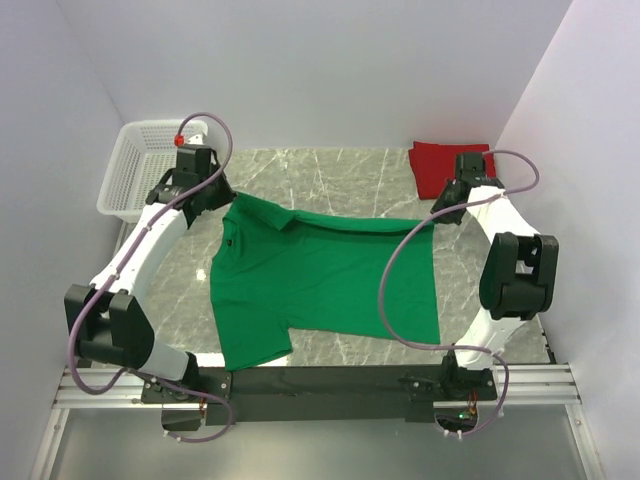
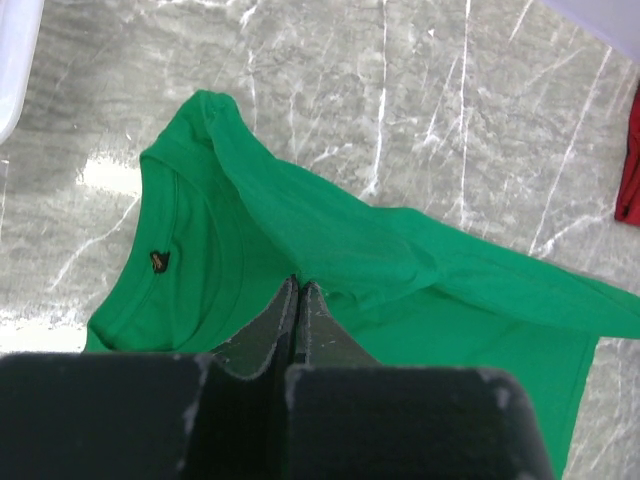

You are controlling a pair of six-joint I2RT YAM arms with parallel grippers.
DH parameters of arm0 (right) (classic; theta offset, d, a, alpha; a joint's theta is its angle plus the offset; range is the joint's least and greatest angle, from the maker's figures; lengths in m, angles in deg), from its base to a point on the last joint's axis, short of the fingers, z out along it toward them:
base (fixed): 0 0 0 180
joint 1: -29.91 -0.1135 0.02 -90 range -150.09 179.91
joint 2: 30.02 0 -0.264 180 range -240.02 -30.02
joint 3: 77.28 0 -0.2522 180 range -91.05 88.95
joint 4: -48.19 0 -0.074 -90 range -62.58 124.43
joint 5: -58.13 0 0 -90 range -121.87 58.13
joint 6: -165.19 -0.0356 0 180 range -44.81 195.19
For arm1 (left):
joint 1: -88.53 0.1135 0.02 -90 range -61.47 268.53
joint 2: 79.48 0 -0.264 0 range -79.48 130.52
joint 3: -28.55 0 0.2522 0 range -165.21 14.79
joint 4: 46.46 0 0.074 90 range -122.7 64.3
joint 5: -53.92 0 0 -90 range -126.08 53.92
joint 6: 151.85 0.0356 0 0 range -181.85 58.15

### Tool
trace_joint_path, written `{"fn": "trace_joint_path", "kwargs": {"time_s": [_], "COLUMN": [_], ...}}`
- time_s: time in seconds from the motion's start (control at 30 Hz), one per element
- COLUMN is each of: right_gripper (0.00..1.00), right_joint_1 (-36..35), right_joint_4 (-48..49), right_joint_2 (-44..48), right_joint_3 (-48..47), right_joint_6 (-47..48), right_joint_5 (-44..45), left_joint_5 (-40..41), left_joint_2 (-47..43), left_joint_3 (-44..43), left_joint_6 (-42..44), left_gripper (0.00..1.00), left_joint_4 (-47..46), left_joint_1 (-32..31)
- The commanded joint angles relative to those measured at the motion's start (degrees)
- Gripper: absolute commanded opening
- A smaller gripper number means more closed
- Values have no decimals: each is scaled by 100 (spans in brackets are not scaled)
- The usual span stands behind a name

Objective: Fold and stack the t-shirts
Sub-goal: Fold the tshirt

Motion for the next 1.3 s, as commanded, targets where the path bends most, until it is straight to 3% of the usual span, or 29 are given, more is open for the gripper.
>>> {"fn": "trace_joint_path", "kwargs": {"time_s": [0.0,0.4,0.67,0.77,0.87,0.9,0.97,1.0,1.2,1.27], "right_gripper": [0,0,0,7,26,36,42,45,49,49], "right_joint_1": [12,-102,-102,-102,-102,-111,-94,-85,73,161], "right_joint_4": [139,596,711,684,623,631,693,719,1079,1194], "right_joint_2": [332,464,271,280,385,446,709,884,992,860], "right_joint_3": [274,1302,1479,1496,1505,1540,1593,1602,1461,1330], "right_joint_6": [-157,-307,-369,-369,-404,-447,-483,-483,-395,-308], "right_joint_5": [93,145,119,119,93,119,145,293,251,172], "left_joint_5": [-127,-189,-198,-198,-101,-14,83,197,470,488], "left_joint_2": [-350,-667,-570,-579,-701,-789,-1096,-1193,-1388,-1160], "left_joint_3": [139,1175,1660,1774,1888,2019,2134,2222,2162,2056], "left_joint_6": [-46,-248,-318,-345,-371,-371,-406,-397,-213,-64], "left_gripper": [1,1,1,1,10,21,34,47,80,82], "left_joint_4": [-17,-263,-491,-544,-605,-667,-807,-843,-948,-1062], "left_joint_1": [24,24,24,24,24,24,24,24,33,41]}}
